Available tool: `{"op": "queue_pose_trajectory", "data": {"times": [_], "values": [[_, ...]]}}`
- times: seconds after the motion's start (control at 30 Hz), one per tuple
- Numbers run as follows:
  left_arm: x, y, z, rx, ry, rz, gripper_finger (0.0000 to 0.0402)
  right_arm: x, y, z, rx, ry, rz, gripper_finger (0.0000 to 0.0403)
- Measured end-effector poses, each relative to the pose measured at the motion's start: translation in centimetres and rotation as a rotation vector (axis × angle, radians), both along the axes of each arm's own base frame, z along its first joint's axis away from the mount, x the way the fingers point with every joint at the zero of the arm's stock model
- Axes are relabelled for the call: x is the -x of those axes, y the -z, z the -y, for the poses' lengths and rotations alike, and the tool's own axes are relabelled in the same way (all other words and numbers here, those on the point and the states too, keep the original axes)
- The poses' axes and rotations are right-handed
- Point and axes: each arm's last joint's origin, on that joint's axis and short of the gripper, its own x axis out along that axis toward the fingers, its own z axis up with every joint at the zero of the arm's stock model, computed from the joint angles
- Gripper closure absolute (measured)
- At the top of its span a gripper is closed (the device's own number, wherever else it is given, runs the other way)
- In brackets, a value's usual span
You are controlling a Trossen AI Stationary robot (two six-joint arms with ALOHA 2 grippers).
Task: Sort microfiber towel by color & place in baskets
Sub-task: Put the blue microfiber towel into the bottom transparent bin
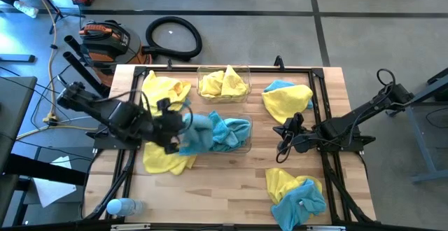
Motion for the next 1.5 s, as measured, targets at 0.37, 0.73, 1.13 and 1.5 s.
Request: {"op": "queue_pose_trajectory", "data": {"times": [0.37, 0.73, 1.13, 1.5], "values": [[-4.4, -1.0, -4.6, -0.028, 0.080, 0.125, 0.0401, 0.0, 0.0, 0.0, 0.000, 0.000, 0.000, 0.0402], [-8.8, 1.4, -5.8, -0.079, 0.127, 0.098, 0.0401, 0.0, 0.0, 0.0, 0.001, 0.000, -0.001, 0.0402], [-10.0, 1.0, -7.1, -0.019, 0.136, 0.200, 0.0401, 0.0, 0.0, 0.0, 0.002, -0.001, -0.004, 0.0402], [-7.6, 3.7, -4.5, 0.208, 0.051, -0.063, 0.0401, 0.0, 0.0, 0.0, 0.002, -0.001, -0.005, 0.0402]]}}
